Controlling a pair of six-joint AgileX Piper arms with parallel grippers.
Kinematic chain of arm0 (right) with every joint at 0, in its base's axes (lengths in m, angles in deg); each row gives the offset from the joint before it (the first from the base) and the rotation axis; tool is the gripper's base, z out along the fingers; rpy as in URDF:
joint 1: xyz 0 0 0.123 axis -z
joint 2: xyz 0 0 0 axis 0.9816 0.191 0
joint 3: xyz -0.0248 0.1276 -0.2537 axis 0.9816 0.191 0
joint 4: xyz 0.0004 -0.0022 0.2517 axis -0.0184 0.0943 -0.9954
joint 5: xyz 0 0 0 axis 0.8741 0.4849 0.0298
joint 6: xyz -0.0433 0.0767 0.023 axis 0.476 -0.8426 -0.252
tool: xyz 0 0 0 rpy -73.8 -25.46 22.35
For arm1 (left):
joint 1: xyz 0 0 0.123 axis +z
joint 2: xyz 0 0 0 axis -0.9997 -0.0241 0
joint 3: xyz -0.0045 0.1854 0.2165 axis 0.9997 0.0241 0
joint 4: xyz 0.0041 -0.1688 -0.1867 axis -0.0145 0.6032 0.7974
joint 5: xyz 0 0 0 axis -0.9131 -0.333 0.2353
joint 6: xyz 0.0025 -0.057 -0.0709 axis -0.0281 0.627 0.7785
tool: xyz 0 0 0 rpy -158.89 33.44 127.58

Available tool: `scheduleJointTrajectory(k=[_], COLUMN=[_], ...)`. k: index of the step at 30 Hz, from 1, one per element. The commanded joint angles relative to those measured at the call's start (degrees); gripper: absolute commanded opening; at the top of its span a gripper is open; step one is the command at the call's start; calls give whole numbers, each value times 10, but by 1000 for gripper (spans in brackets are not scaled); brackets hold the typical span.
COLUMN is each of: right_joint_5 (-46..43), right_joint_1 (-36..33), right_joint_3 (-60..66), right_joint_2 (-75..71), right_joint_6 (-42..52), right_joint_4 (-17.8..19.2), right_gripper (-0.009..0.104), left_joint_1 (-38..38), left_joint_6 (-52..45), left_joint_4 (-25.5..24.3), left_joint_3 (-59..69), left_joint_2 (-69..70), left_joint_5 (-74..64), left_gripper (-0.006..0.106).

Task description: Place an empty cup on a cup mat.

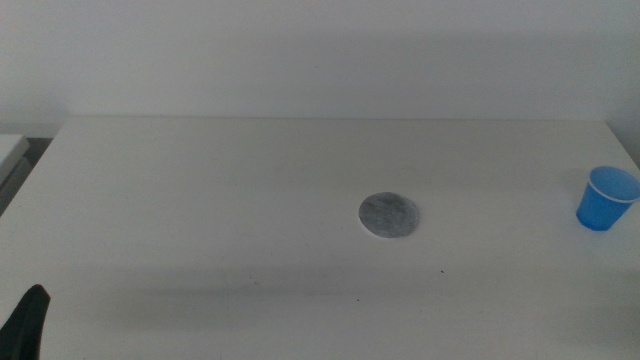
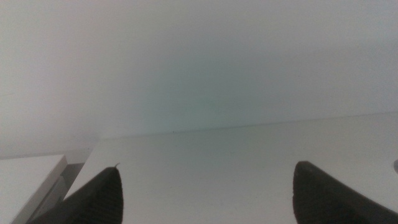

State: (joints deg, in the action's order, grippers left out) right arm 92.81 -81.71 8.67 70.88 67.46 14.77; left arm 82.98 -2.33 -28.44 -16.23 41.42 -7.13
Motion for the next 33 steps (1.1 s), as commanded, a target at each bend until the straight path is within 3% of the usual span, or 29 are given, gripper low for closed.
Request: scheduleJointTrajectory(k=[1, 10, 14, 17, 20, 29, 33], right_joint_5=[-17, -60, -85, -84, -32, 271, 307], right_joint_1=[5, 5, 5, 5, 5, 5, 5], right_joint_3=[2, 2, 2, -50, -148, -487, -568], right_joint_2=[-2, -2, -2, 44, 153, 452, 516], right_joint_6=[4, 8, -38, -38, -54, -87, -101], right_joint_4=[1, 3, 2, 2, 2, -13, -36], right_gripper=[91, 91, 91, 91, 91, 91, 91], left_joint_1=[-1, -1, -1, -1, -1, -1, -1], left_joint_6=[2, 2, 2, 2, 2, 2, 2], left_joint_4=[0, 0, 0, 0, 0, 0, 0], left_joint_3=[0, 0, 0, 0, 0, 0, 0], left_joint_2=[2, 2, 2, 2, 2, 2, 2], left_joint_5=[3, 3, 3, 3, 3, 3, 3], left_gripper=[94, 94, 94, 94, 94, 94, 94])
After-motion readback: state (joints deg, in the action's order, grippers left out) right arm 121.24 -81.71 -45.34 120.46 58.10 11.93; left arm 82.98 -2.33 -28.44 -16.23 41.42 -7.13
